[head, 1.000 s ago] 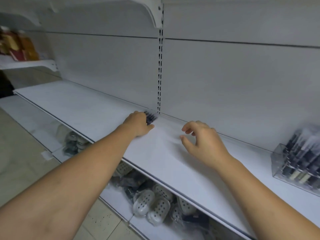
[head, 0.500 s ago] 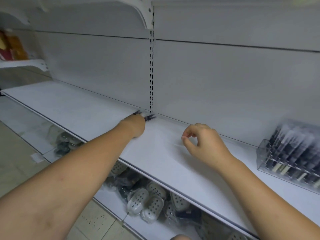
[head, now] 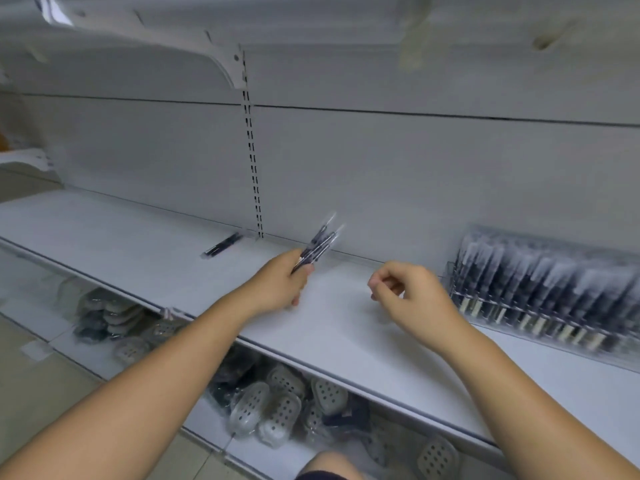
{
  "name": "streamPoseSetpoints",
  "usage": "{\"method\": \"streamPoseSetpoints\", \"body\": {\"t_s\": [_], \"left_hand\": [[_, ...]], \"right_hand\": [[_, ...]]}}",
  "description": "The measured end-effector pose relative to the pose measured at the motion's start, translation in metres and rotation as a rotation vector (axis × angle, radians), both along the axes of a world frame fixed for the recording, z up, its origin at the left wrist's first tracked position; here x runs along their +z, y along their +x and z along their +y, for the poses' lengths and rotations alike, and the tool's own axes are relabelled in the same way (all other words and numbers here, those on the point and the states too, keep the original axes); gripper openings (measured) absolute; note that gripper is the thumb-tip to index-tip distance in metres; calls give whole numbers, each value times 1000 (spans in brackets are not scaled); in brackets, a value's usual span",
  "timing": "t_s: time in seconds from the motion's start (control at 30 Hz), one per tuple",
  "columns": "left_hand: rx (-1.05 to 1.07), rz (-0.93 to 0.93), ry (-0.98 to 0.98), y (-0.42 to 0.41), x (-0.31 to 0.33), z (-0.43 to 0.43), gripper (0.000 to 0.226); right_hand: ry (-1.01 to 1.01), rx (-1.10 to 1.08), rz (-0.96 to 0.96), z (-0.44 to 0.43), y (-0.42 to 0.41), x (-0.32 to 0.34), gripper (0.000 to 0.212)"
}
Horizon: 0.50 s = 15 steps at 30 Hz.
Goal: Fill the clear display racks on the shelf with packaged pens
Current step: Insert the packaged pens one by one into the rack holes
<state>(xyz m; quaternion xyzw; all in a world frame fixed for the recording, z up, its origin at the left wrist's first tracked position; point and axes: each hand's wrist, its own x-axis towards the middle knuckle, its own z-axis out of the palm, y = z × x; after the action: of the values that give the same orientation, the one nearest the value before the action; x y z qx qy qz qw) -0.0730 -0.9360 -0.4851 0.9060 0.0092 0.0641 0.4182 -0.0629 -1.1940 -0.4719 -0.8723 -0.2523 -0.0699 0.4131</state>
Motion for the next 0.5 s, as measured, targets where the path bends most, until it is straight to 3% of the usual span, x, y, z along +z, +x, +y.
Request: {"method": "streamPoseSetpoints", "body": {"t_s": [0.1,0.17,0.33,0.5], "left_hand": [[-115,23,-359,-20,6,-63,18],[-192,54,-475,-29,7,-102,21],[-415,114,-626,-39,6,-192,25],[-560,176,-584,-39,2,-261,26]], "right_hand": [[158,-24,82,-32,-16,4,15],[276,-48,123,-56,-26,7,7],[459,-130,138,-119,-45,13,10],[537,-270,109,-179,-56,7,5]]}}
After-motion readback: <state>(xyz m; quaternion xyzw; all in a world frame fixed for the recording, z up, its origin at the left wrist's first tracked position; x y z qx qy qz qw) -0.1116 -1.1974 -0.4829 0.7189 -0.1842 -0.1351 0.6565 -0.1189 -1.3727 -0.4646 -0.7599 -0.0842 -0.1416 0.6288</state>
